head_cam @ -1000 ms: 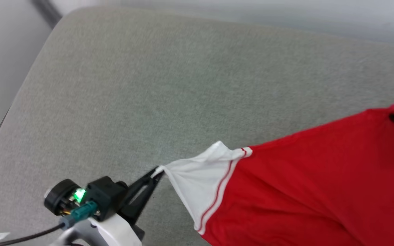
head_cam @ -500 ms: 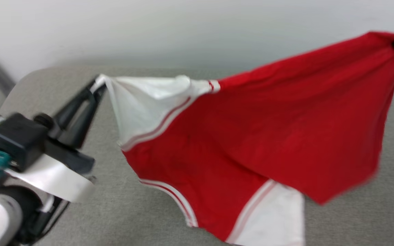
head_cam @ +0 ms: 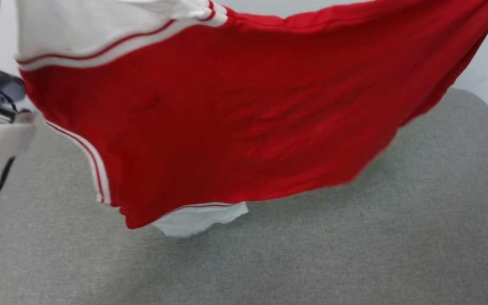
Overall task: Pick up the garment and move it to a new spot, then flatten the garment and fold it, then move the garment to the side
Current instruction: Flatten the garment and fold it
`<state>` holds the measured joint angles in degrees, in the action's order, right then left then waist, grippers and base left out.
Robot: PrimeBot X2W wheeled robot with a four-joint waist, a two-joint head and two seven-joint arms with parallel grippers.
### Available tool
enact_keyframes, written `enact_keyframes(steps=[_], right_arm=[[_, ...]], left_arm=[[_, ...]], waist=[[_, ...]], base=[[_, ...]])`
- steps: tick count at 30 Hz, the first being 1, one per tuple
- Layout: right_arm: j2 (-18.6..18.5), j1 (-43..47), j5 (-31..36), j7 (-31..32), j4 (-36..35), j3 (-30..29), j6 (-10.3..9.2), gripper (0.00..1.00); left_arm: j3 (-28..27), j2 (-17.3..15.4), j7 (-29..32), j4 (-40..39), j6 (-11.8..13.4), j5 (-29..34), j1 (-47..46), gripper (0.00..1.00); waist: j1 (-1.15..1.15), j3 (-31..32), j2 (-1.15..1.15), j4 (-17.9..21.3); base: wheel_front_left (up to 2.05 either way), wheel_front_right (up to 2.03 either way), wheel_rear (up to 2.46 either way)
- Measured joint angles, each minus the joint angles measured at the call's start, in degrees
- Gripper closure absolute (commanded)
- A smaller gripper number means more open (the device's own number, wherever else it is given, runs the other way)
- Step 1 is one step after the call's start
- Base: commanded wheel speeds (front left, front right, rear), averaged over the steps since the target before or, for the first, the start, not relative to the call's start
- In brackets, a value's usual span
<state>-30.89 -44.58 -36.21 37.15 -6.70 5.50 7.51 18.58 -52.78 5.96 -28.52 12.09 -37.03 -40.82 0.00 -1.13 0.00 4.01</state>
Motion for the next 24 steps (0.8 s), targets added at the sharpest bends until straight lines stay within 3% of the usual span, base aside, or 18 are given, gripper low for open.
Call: enact_keyframes(steps=[13, 19, 24], right_arm=[[2.8, -3.0, 2.8, 1.2, -4.8, -3.1, 0.0, 1.0], [3.5, -8.5, 4.0, 1.7, -5.3, -4.8, 0.0, 1.0], [4.7, -16.8, 7.7, -0.9, -1.1, -4.1, 0.01, 1.0]], left_arm=[[-1.3, -0.5, 2.5, 5.9, -2.7, 0.9, -13.1, 1.0], [-1.4, 1.1, 3.5, 11.6, -6.6, -1.0, -23.6, 1.0], [0.0, 3.8, 2.8, 19.3, -9.6, 1.1, -35.4, 1.0]], waist=[[0.0, -5.5, 0.0, 2.3], [0.0, -12.2, 0.0, 2.3], [0.0, -18.9, 0.0, 2.0]], base=[[0.0, 0.0, 0.0], [0.0, 0.0, 0.0], [0.0, 0.0, 0.0]])
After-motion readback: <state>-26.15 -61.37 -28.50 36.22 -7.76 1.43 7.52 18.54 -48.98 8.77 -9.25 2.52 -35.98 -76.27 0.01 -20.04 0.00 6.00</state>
